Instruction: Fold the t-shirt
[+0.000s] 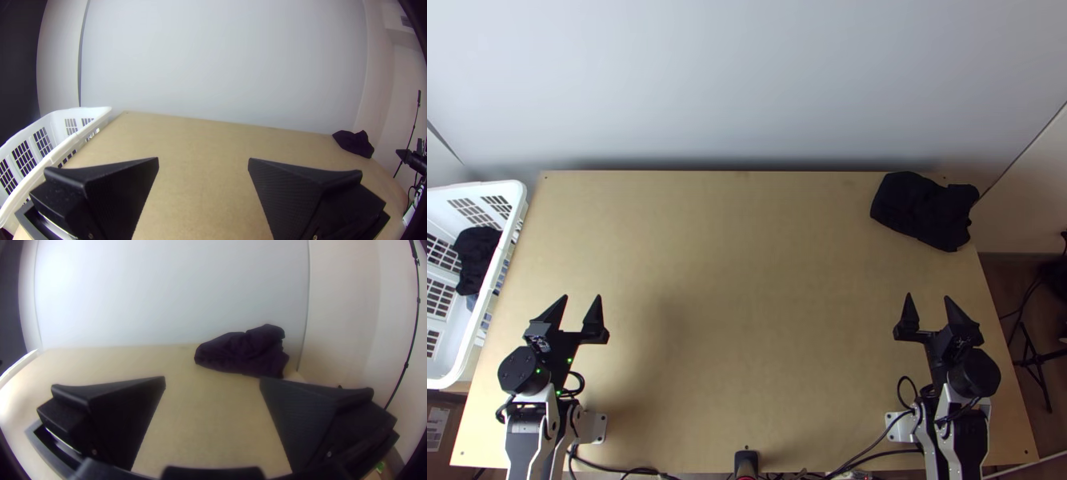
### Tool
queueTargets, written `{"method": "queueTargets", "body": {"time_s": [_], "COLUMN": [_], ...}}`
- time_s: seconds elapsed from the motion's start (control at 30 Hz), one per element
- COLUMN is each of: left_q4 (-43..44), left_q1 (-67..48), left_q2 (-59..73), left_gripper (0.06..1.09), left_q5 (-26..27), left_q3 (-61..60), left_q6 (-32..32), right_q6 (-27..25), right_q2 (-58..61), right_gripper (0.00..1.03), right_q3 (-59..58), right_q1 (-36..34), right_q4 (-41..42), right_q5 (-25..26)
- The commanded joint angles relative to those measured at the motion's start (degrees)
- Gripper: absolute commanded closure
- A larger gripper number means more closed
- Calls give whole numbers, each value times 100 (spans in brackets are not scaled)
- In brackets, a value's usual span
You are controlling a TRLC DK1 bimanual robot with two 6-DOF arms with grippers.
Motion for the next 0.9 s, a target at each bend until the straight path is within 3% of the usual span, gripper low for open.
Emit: {"method": "queueTargets", "body": {"time_s": [0.0,0.87], "left_q4": [1,19], "left_q1": [1,-17], "left_q2": [1,1], "left_gripper": [11,11], "left_q5": [2,2], "left_q3": [1,1], "left_q6": [-3,-90], "right_q6": [2,2], "right_q2": [1,1], "right_gripper": [4,4], "right_q3": [2,2], "right_q1": [1,1], "right_q4": [1,1], "right_q5": [3,3]}}
